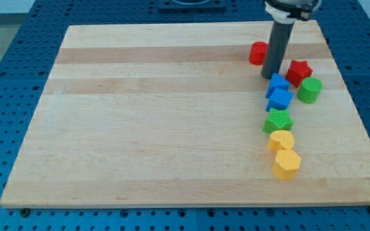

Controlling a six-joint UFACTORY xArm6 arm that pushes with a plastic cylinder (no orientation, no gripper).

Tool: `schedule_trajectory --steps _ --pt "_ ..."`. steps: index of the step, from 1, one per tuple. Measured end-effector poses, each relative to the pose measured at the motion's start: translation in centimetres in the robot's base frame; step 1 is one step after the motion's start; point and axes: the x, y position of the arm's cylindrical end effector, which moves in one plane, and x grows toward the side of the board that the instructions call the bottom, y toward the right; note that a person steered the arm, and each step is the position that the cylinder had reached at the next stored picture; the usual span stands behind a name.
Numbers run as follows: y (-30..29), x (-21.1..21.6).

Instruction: Move your arm to the center right of the board

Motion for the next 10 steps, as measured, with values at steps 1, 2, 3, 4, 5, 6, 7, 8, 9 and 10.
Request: schedule_trajectory --steps 1,2,3,4,5,6,7,8,9,10 --pt "0.0 0.5" --pt "0.0 0.8" --pt "0.0 1.0" --pt "-0.6 1.1" --pt "-1.6 1.1" --pt "-3.7 1.1" --pt "-8.3 4.2" --pt "-10.4 12.5" --pt "-8.9 23.1" --pt "-7.3 25.0"
